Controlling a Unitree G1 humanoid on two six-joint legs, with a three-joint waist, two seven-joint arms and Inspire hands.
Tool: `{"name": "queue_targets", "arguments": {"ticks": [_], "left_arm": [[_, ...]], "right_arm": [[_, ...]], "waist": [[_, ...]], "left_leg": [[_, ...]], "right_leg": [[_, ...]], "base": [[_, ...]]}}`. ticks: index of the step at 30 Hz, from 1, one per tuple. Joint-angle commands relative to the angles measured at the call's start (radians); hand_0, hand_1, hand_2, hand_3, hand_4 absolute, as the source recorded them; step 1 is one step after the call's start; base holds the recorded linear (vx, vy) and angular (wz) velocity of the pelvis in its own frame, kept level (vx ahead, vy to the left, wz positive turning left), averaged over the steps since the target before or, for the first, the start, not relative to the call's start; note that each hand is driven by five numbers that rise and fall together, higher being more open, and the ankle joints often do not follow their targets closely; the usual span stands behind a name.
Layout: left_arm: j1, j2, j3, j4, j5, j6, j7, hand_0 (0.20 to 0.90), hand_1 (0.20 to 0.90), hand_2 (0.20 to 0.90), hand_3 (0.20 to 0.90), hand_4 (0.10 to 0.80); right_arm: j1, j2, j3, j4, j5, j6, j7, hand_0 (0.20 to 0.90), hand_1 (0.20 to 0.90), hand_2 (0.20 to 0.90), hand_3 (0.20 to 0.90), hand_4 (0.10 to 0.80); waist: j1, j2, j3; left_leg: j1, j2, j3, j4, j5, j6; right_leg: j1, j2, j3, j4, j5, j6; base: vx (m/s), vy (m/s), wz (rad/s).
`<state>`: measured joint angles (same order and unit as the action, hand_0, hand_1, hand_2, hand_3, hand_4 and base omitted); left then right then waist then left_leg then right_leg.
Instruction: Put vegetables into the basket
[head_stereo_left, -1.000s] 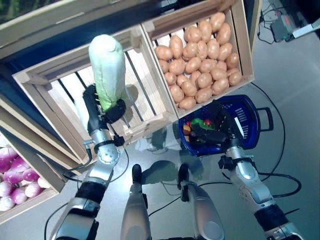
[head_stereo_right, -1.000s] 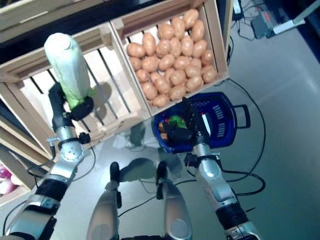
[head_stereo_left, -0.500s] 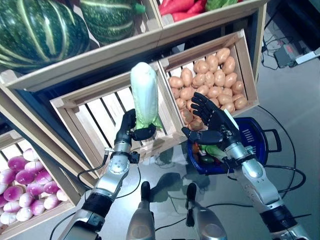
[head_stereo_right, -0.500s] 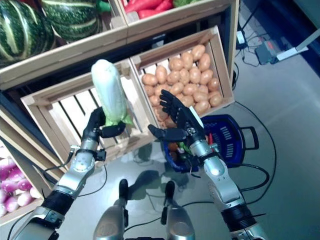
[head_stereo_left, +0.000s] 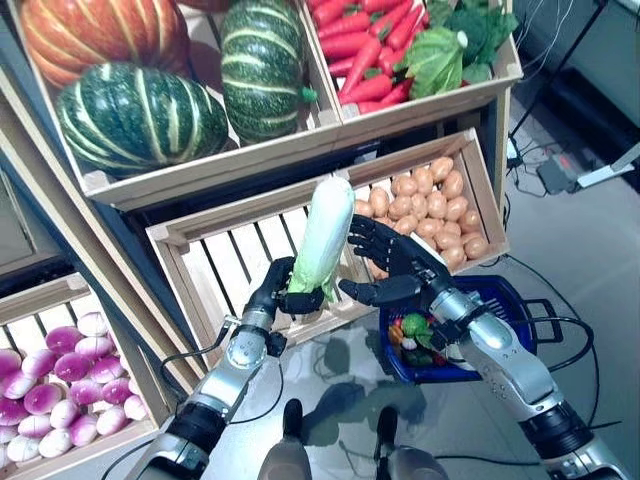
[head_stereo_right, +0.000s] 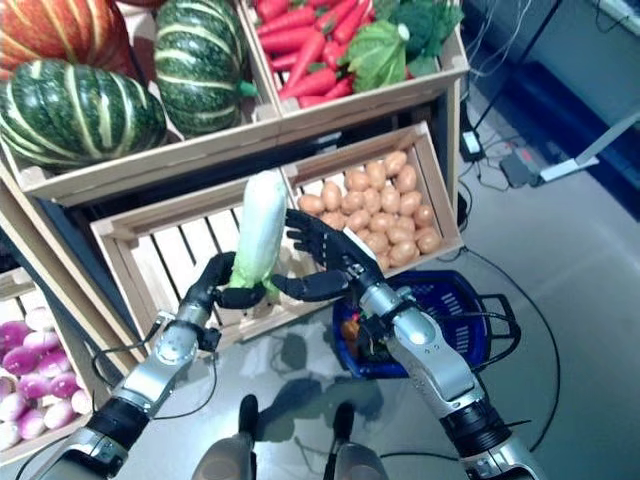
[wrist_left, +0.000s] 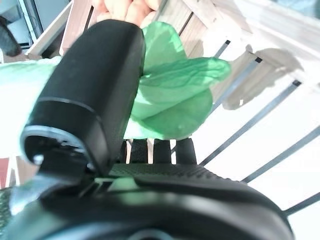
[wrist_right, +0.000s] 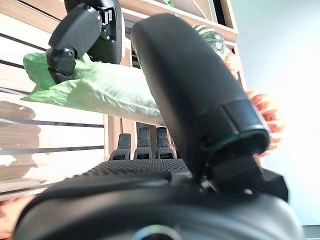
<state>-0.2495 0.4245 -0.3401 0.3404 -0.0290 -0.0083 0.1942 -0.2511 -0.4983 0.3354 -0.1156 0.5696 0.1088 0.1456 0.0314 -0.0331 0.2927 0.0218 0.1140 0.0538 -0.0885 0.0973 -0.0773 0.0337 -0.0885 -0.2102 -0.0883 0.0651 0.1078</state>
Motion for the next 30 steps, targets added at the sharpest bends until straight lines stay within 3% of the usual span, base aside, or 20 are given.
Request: {"name": "queue_targets", "arguments": {"ticks": [1,10,22,26,30], "left_arm": [[-0.056,0.019,-0.062,0.023,0.129,-0.085,-0.041,0.300,0.300,0.300,0.300,0.400],[-0.047,0.041,-0.107,0.046,0.226,-0.115,-0.031,0.300,0.300,0.300,0.300,0.400],[-0.034,0.019,-0.119,0.059,0.236,-0.077,0.095,0.300,0.300,0.300,0.300,0.400],[-0.035,0.018,-0.122,0.051,0.232,-0.066,0.128,0.300,0.300,0.300,0.300,0.400],[-0.036,0.014,-0.125,0.041,0.246,-0.060,0.145,0.300,0.300,0.300,0.300,0.400]], "right_arm": [[-0.016,0.038,0.012,-0.115,0.136,-0.031,0.059,0.900,0.900,0.900,0.900,0.800],[-0.017,0.091,0.011,-0.091,0.250,-0.070,0.007,0.900,0.900,0.900,0.900,0.800],[-0.028,0.209,-0.039,-0.071,0.239,-0.172,-0.371,0.900,0.900,0.900,0.900,0.800],[-0.036,0.217,-0.040,-0.084,0.226,-0.176,-0.463,0.900,0.900,0.900,0.900,0.800],[-0.043,0.229,-0.032,-0.077,0.240,-0.168,-0.483,0.900,0.900,0.900,0.900,0.800]], "waist": [[0.003,-0.023,-0.124],[0.000,-0.018,-0.145],[-0.006,-0.002,-0.162],[-0.007,0.000,-0.162],[-0.004,0.002,-0.164]], "left_leg": [[0.011,-0.022,-0.021,0.001,-0.071,-0.011],[0.036,-0.016,-0.006,0.001,-0.084,-0.009],[0.039,-0.019,-0.003,0.001,-0.083,-0.002],[0.040,-0.020,-0.002,0.001,-0.083,-0.001],[0.041,-0.021,-0.004,0.001,-0.084,0.001]], "right_leg": [[0.055,-0.048,-0.033,0.001,-0.015,0.025],[0.064,-0.051,-0.024,0.001,-0.014,0.032],[0.057,-0.057,-0.011,0.001,-0.008,0.034],[0.055,-0.058,-0.006,0.001,-0.007,0.034],[0.056,-0.058,-0.004,0.001,-0.007,0.033]], "base": [[0.000,0.000,0.00],[0.000,0.000,0.00],[0.000,0.000,0.00],[0.000,0.000,0.00],[0.000,0.000,0.00]]}}
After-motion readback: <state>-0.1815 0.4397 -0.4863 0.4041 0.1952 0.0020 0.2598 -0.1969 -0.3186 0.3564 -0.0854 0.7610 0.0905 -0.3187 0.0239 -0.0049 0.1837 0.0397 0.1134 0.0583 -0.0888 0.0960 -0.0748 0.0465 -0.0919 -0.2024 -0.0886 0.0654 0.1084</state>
